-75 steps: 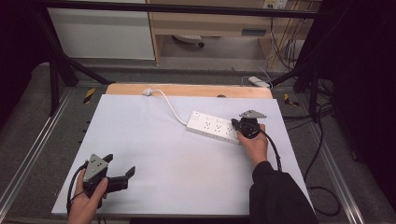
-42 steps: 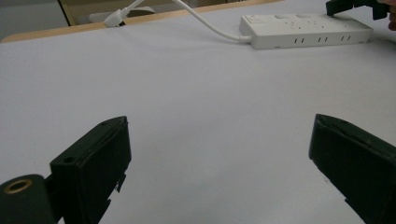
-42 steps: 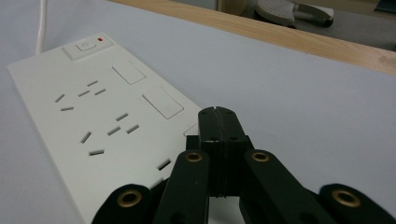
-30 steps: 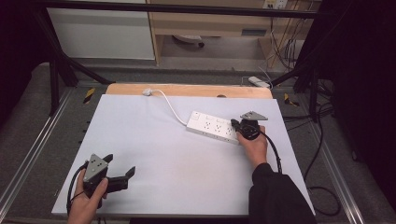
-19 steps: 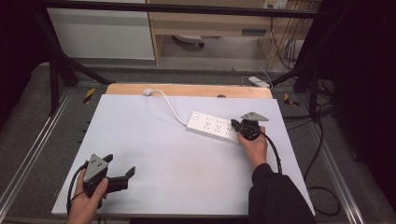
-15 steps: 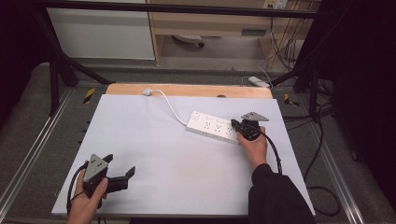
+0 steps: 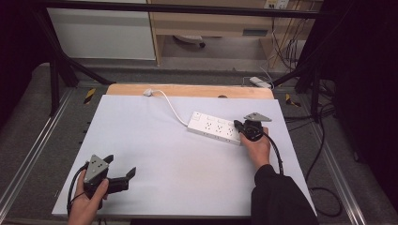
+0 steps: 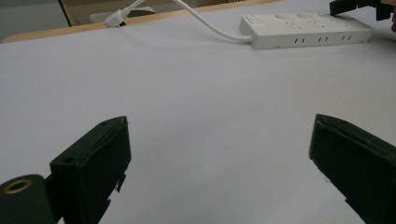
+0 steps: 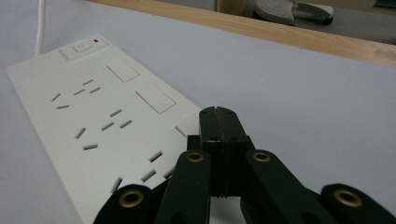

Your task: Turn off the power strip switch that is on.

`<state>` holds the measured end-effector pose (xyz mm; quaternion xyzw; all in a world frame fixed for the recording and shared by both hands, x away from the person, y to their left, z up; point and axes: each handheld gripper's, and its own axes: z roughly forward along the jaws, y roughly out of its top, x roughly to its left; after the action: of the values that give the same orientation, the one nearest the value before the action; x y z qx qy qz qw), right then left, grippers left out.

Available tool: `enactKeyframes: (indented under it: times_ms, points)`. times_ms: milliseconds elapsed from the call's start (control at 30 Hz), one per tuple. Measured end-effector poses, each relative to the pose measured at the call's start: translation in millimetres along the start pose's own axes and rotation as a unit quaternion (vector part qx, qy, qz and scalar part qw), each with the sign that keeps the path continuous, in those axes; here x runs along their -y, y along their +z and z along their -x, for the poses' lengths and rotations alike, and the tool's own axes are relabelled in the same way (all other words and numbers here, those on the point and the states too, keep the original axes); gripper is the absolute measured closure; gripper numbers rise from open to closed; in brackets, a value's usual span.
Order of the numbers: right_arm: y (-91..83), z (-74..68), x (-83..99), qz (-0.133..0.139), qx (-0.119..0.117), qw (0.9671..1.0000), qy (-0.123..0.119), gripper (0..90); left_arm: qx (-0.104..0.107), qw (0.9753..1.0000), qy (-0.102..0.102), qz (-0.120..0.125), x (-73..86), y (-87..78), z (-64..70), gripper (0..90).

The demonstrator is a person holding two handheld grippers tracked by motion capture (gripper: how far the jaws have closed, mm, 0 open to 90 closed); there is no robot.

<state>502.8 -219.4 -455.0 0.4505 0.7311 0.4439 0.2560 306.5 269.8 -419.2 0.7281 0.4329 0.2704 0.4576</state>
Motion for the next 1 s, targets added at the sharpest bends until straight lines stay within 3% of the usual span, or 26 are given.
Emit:
enactKeyframes:
  times_ms: [500, 1000]
  points:
    - [-6.9, 1.9, -6.2, -0.004, 0.006, 1.0000, -0.002, 90.0, -0.001, 1.0000, 0.000, 0.001, -0.1, -0.5, -0.7, 5.8]
    - [-18.0, -3.2, -18.3, -0.001, -0.008, 1.0000, 0.003, 89.8, -0.001, 1.0000, 0.001, 0.002, -0.1, -0.6, -0.6, 5.8]
